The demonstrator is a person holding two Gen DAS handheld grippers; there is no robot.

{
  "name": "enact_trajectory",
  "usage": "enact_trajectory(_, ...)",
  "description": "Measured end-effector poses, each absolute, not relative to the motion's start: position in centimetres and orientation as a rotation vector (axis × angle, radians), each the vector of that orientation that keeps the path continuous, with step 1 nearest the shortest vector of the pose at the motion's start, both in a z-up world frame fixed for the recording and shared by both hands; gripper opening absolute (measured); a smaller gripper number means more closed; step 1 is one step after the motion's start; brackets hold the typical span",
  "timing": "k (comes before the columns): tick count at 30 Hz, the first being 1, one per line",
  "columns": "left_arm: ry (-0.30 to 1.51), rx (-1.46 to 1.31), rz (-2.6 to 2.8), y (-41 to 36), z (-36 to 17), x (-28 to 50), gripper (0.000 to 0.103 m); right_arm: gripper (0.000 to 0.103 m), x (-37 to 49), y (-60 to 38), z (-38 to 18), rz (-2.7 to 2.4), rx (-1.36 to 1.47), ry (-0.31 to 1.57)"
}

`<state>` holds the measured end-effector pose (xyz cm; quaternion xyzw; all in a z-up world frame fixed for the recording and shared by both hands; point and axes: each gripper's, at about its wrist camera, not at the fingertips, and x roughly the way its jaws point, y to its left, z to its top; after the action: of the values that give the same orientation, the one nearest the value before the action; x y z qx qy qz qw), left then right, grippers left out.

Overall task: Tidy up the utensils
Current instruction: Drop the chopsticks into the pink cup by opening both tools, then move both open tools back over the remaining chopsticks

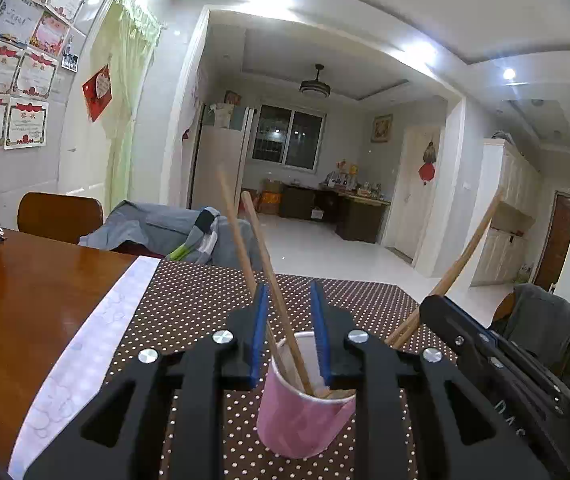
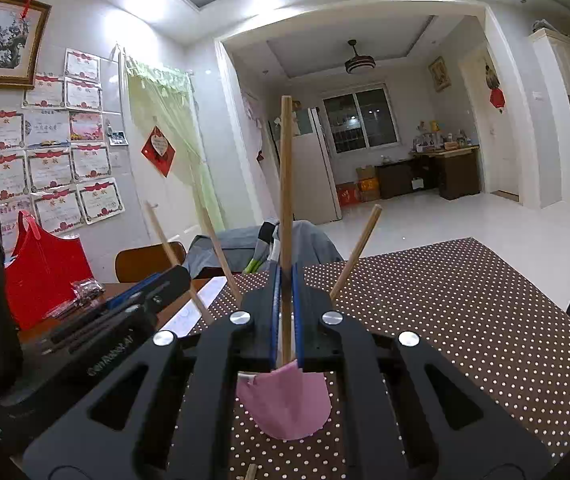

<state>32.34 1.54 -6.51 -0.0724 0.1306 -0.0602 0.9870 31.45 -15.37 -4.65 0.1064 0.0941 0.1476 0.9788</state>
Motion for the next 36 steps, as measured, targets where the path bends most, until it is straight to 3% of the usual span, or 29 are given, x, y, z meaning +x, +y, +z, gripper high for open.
enact_trajectory(9, 0.302, -0.136, -0.097, 1.9, -5.9, 31.2, 0.029, 0.007, 31.0, -15.4, -4.3, 0.271, 0.222, 0.231)
enact_trajectory(16, 0.291, -0.122, -0.074, 2.4, -5.2, 29.3, 0.043, 0.008, 29.7, -15.8, -3.7, 0.255, 0.214, 0.239)
enact_trajectory(19, 0.286, -0.119, -0.061, 2.7, -4.9, 28.3, 0.047, 0.022, 29.2, -15.9, -3.3, 0.242, 0.217, 0.245)
enact_trajectory(21, 0.280, -0.117, -0.054, 2.8, -4.6, 27.6, 0.050, 0.051, 28.6, -16.2, -2.9, 0.232, 0.227, 0.232)
enact_trajectory(36, 0.240, -0.075, -0.018, 3.1, -2.6, 21.0, 0.052, 0.052, 23.1, -16.2, -1.4, 0.248, 0.194, 0.207)
